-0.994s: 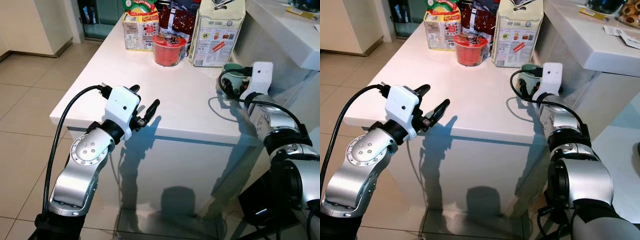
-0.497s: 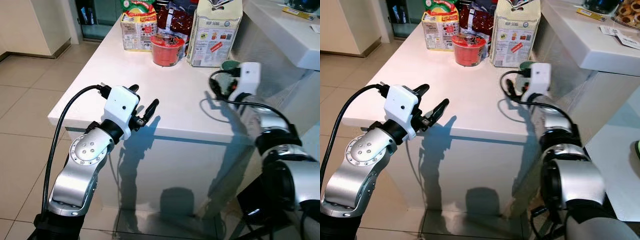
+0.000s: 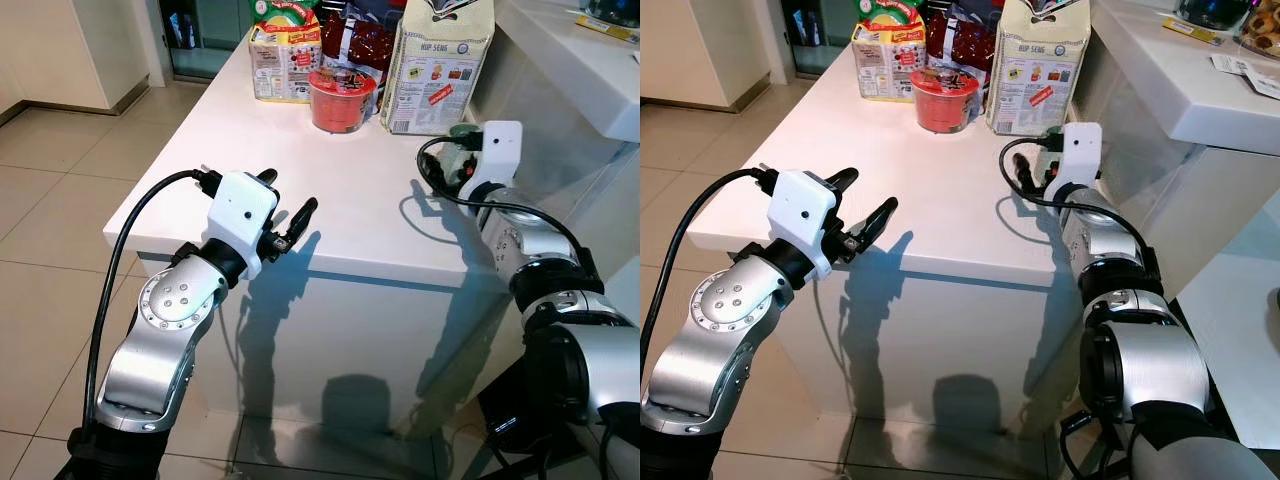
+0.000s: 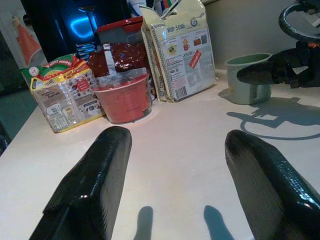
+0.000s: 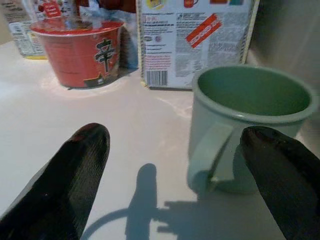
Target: Setting the table
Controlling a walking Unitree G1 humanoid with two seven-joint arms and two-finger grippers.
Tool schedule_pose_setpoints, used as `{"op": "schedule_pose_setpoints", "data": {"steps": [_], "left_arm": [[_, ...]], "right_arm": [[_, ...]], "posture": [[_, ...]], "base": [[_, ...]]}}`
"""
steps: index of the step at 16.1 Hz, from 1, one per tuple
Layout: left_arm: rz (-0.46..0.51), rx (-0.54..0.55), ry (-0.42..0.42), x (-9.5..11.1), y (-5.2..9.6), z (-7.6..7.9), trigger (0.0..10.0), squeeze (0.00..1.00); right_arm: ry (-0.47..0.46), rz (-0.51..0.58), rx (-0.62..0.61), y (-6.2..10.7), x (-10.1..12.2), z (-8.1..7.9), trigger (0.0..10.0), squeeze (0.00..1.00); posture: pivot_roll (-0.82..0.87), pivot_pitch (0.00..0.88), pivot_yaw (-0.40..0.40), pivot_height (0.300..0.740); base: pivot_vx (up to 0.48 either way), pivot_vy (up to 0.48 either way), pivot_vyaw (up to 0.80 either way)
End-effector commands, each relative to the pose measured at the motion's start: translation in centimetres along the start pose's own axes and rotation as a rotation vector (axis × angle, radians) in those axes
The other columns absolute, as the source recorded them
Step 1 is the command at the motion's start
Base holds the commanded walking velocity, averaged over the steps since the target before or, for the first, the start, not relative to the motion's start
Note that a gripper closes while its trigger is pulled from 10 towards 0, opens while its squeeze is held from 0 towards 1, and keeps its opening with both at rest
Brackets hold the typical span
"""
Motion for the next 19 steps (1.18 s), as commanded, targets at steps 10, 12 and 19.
{"op": "schedule_pose_setpoints", "data": {"steps": [10,12,19], "left_arm": [[0.019,0.012,0.005,0.9,0.9,0.0,10.0,0.00],[0.019,0.018,0.010,1.1,1.4,0.1,10.0,0.00],[-0.013,0.083,-0.022,1.6,3.4,-1.4,10.0,0.00]], "right_arm": [[0.001,0.042,-0.193,-0.3,-0.4,-0.7,10.0,0.00],[0.006,0.053,-0.236,-0.3,-0.4,-0.7,10.0,0.00],[-0.023,0.080,-0.199,-0.6,-0.3,-1.8,10.0,0.00]], "posture": [[0.03,0.000,-0.082,0.740],[0.04,0.000,-0.089,0.740],[0.11,0.028,-0.111,0.740]], "base": [[0.000,0.000,0.00],[0.000,0.000,0.00],[0.000,0.000,0.00]]}}
Point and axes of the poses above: a point about 5 cm out from each wrist's last joint towards the gripper, its own y axis pointing back from the gripper into the wrist, its own x axis along the axis of the wrist's last joint, z = x × y, the point moved 1 cm from there along -y, pointing out of the wrist towards the gripper, and after that the axes turned 6 degrees about -y, right-handed, at the moved point
